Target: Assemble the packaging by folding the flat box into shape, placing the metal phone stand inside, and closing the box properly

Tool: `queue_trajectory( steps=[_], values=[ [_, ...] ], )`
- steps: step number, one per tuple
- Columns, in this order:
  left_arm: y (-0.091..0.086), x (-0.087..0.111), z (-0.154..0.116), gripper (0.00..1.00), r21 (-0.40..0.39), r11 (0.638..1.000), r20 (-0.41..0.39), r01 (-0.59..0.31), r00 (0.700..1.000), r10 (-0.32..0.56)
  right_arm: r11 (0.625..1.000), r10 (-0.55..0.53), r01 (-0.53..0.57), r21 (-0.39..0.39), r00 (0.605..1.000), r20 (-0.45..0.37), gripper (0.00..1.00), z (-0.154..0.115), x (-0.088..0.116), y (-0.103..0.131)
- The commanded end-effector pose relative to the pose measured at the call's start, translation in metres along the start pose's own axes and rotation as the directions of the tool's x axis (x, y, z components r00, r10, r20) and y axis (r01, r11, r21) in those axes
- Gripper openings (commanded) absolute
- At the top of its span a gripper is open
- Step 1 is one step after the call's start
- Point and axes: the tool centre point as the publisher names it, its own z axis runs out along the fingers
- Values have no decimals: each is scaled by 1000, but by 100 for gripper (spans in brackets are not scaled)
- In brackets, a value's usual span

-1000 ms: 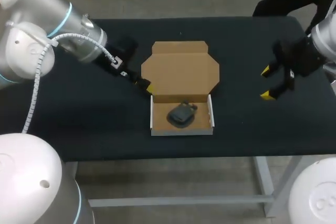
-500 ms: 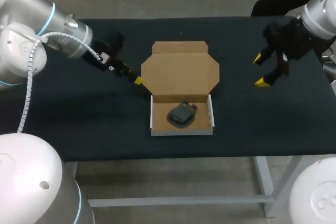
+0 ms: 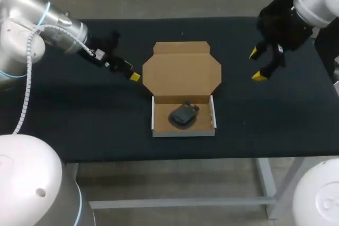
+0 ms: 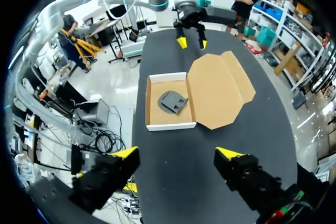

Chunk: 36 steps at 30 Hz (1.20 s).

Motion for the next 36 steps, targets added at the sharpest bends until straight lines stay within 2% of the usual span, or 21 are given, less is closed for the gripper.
queue_trajectory(
  steps=[1,6,7,12,16,24,29,36],
  values=[
    [-2,-5,1,100,-9,1000,-44,0,999,-1,1000,-3,4,9,1000,-25,100,2,-6,4],
    [-1,-5,1,100,-27,1000,-46,-7,999,6,1000,-14,15,27,999,-37,100,4,-10,9],
    [0,-6,2,100,-17,1000,-27,-13,1000,12,999,-17,18,29,999,-39,100,5,-13,11],
    [-1,-15,7,100,23,997,-73,-80,994,81,998,-31,33,56,999,-44,100,7,-20,19],
    [-6,-23,18,100,36,993,-84,-114,990,116,997,-29,33,74,998,-51,100,9,-24,27],
    [-18,-34,36,100,52,991,-117,-126,984,131,995,-22,27,97,998,-54,100,6,-31,33],
    [-25,-31,46,100,84,988,-165,-126,976,139,993,-21,27,114,998,-56,100,6,-35,36],
    [-30,-20,57,100,82,990,-199,-117,971,132,991,-21,29,133,998,-62,100,7,-41,39]
  ],
)
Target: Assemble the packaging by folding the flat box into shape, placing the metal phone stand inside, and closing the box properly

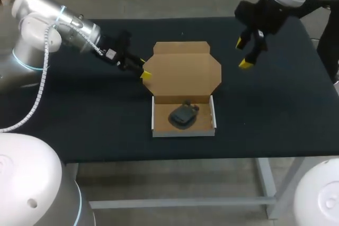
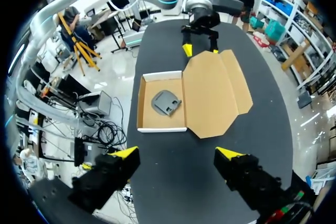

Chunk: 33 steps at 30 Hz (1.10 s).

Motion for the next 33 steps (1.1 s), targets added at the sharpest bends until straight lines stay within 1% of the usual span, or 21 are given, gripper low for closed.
queue_trajectory(
  steps=[1,3,8,9,11,13,14,15,19,21,23,28,29,33],
  values=[
    [-3,-2,8,100,-3,1000,-37,4,999,-4,1000,1,-1,17,1000,-13,100,0,-7,4],
    [-5,1,12,94,1,1000,-52,4,999,-3,1000,0,0,19,1000,-12,100,0,-8,6],
    [-8,6,20,87,21,1000,-78,3,997,-2,999,4,-4,36,1000,-6,100,3,-14,9],
    [-9,7,21,83,20,1000,-79,4,997,-2,999,5,-5,37,1000,-6,100,3,-15,10],
    [-9,8,24,80,26,1000,-87,5,996,-3,999,7,-7,40,1000,-4,100,4,-18,11],
    [-8,10,27,73,26,1000,-88,5,996,-3,999,11,-11,45,1000,-2,100,5,-20,13],
    [-8,10,28,64,30,1000,-96,6,995,-3,999,15,-15,50,1000,1,100,5,-21,13],
    [-8,10,29,61,31,1000,-98,6,995,-3,998,17,-17,53,1000,2,100,6,-21,14],
    [-9,13,32,49,42,999,-113,2,994,3,998,22,-22,55,1000,2,100,7,-24,15],
    [-9,14,33,46,48,999,-116,0,993,5,998,25,-25,58,1000,3,100,7,-26,16],
    [-10,15,34,40,55,998,-121,-4,993,10,998,30,-30,64,1000,6,100,8,-27,16],
    [-10,19,35,37,70,997,-127,-18,992,26,997,32,-33,68,999,5,100,9,-28,18],
    [-11,19,35,34,72,997,-127,-20,991,29,997,31,-31,70,1000,5,100,8,-29,19],
    [-12,21,35,29,79,996,-129,-29,991,39,997,25,-25,75,1000,7,100,7,-29,22]
  ],
)
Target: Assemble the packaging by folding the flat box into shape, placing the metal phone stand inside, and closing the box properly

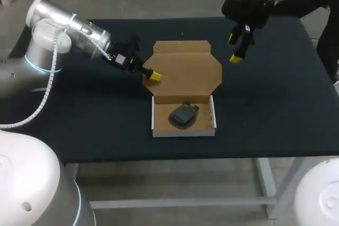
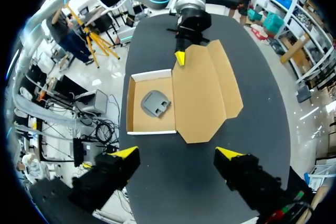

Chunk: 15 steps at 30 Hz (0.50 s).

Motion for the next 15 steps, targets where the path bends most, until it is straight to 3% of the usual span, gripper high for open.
queue_trajectory(
  steps=[1,15],
  values=[
    [0,1,0,29,5,1000,-5,-6,1000,6,1000,-3,3,12,1000,-4,100,-3,-1,4],
    [-2,6,0,23,42,999,-7,-22,1000,22,1000,-11,11,24,1000,-2,100,-4,0,9]
  ],
)
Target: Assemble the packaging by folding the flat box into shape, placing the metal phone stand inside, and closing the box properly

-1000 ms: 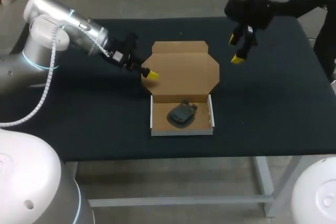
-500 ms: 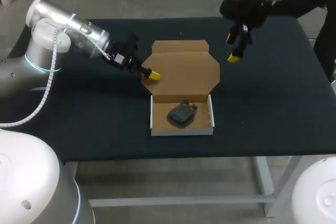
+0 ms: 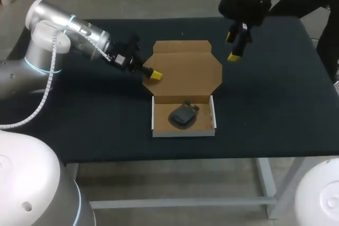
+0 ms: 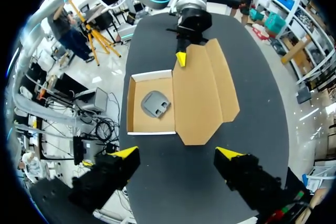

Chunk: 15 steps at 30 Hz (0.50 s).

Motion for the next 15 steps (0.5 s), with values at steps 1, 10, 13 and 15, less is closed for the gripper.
queue_trajectory(
  steps=[1,10,13,15],
  values=[
    [3,2,0,22,13,1000,4,-1,1000,1,1000,1,-1,5,1000,-3,100,-2,0,1],
    [4,3,1,12,32,999,3,-5,1000,5,1000,1,-1,8,1000,-2,100,-3,2,2],
    [4,4,2,8,36,999,1,-11,1000,11,1000,1,-1,9,1000,-2,100,-3,2,2],
    [3,5,2,4,39,999,-2,-17,1000,17,1000,1,-1,9,1000,-2,100,-3,2,2]
  ],
)
